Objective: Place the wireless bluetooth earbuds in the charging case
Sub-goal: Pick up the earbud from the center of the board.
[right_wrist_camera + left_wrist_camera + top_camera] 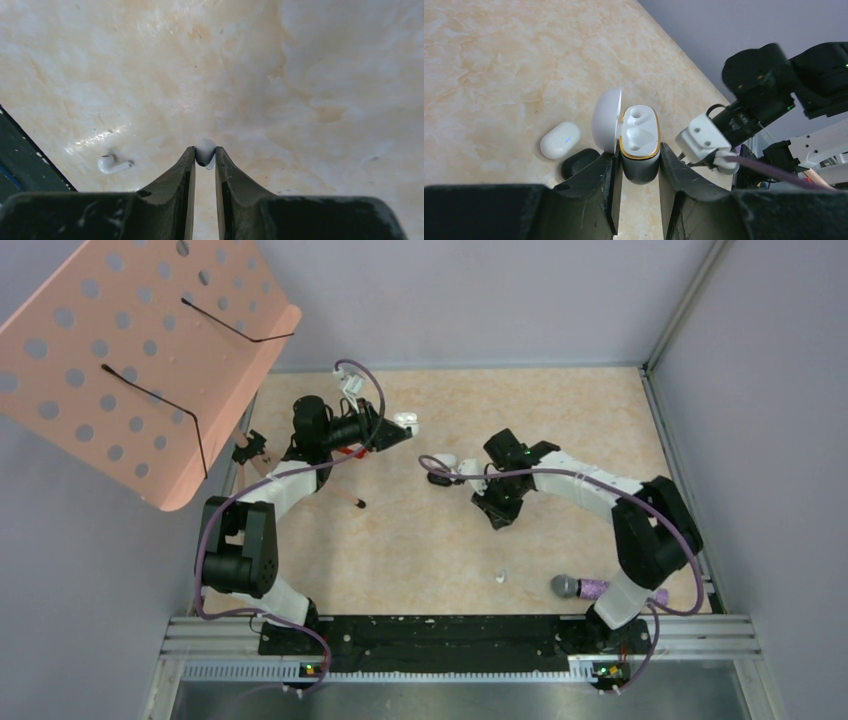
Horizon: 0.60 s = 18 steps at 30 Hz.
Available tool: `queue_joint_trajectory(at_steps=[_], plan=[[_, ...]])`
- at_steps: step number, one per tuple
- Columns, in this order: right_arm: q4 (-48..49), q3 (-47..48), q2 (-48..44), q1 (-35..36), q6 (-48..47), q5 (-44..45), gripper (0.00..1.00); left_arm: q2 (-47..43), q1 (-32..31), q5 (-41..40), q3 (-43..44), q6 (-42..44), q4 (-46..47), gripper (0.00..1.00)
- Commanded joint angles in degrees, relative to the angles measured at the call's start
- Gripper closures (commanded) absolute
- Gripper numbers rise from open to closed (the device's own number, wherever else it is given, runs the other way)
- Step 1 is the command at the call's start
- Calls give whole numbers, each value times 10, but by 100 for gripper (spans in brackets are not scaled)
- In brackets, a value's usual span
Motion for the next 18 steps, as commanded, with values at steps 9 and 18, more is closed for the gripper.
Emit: queue_joint_trajectory(at_steps=[9, 18], plan=[[184, 43, -232, -85, 95, -260, 100, 12, -26, 62, 30, -40, 148, 100], [382, 125, -234, -85, 255, -340, 100, -3, -77, 95, 58, 22, 141, 100]])
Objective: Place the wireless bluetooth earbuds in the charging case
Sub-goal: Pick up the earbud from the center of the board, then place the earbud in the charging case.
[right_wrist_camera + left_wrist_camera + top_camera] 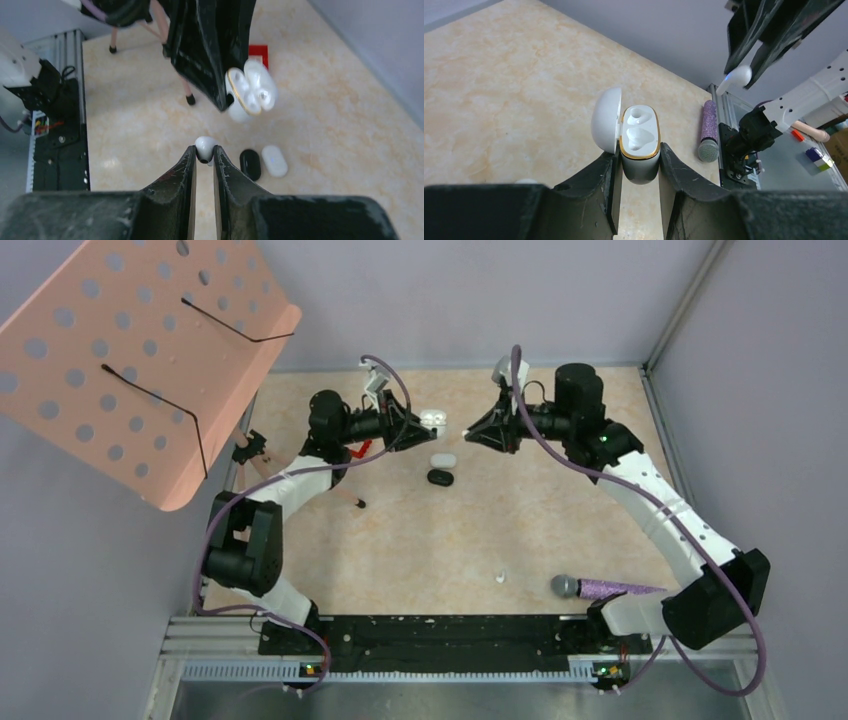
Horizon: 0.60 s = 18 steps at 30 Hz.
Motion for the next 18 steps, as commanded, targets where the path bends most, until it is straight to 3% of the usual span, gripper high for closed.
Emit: queue_joint_trajectory(at_steps=[1, 18], plan=[[149, 49, -2, 1, 108, -64, 100, -20, -18, 28, 24, 40, 33, 100], [220, 74, 36, 55, 140, -5, 100, -92, -57, 40, 27, 77, 63, 100]])
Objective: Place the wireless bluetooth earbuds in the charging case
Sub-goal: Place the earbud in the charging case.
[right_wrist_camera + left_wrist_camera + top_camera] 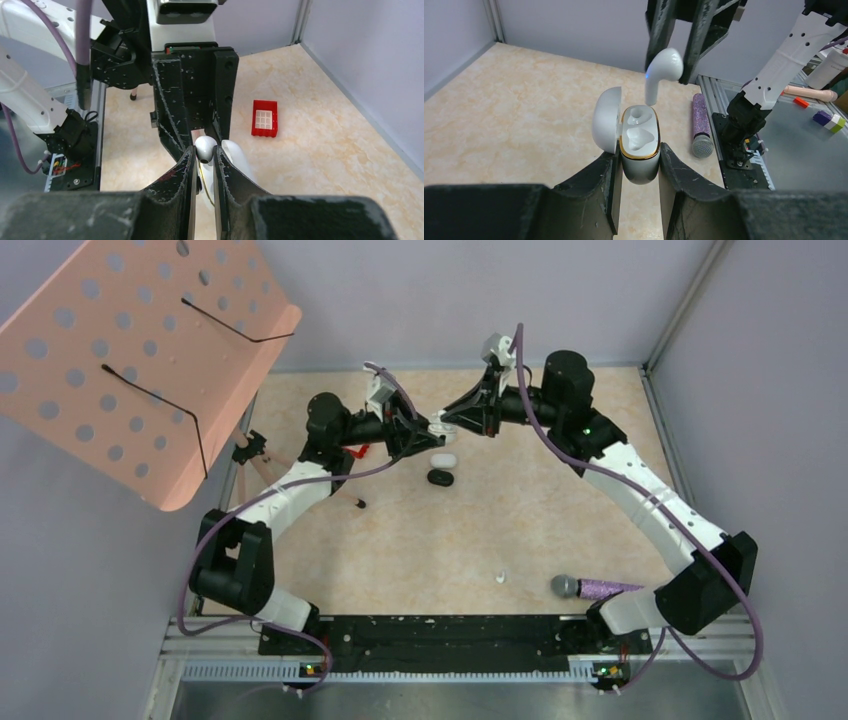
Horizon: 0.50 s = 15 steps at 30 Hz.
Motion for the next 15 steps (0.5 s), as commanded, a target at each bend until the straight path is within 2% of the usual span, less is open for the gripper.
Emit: queue_joint_trajectory(at_steps=[1, 15], plan=[[56, 17, -7, 16, 28, 27, 100, -45, -9, -4, 25, 17, 40, 100], [76, 9, -5, 25, 85, 42, 100, -63, -20, -45, 39, 49, 7, 100]])
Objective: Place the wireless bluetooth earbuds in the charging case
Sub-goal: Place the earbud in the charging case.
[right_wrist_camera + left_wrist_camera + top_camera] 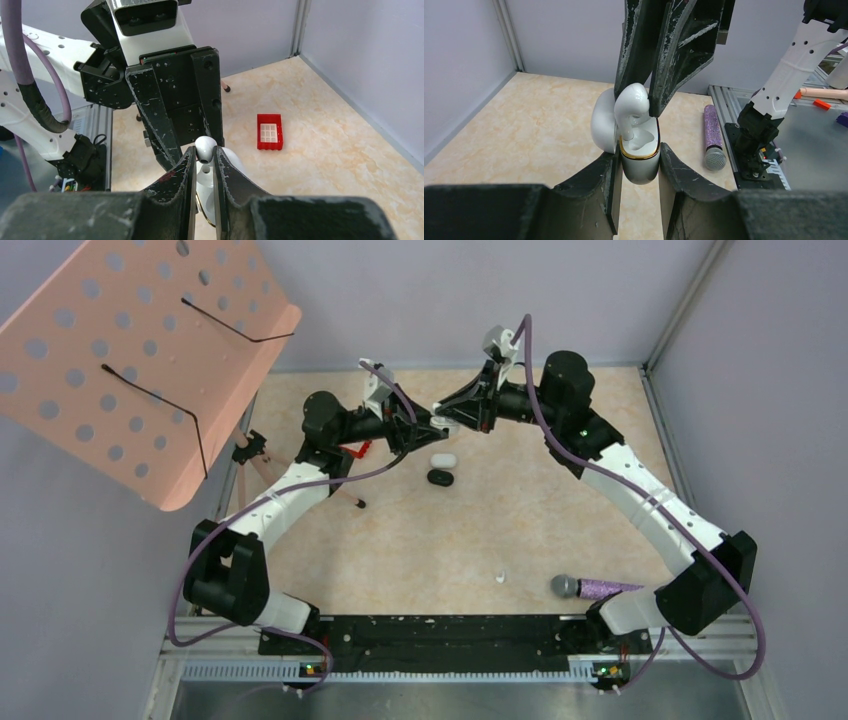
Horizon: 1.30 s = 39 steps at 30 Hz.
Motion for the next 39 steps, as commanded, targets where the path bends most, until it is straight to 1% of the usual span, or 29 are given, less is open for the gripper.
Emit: queue_joint_trajectory(at_steps=[1, 9, 15, 30, 36, 37, 39], plan=[[27, 7, -6, 7, 18, 5, 100, -25, -1, -20, 22, 21, 9, 100], [25, 1, -8, 7, 26, -10, 100, -25, -1, -33, 21, 28, -2, 100], [27, -11, -8, 7, 22, -3, 100, -23, 1, -47, 26, 9, -2, 100], [50, -33, -1, 12, 22, 29, 100, -24, 2, -43, 36, -6, 0, 100], [53, -42, -1, 19, 30, 37, 100, -22, 2, -59, 40, -24, -2, 100], [46, -42, -2, 19, 27, 42, 98, -22, 1, -59, 42, -24, -4, 100], [33, -41, -7, 18, 14, 54, 91, -22, 3, -58, 43, -21, -5, 100]])
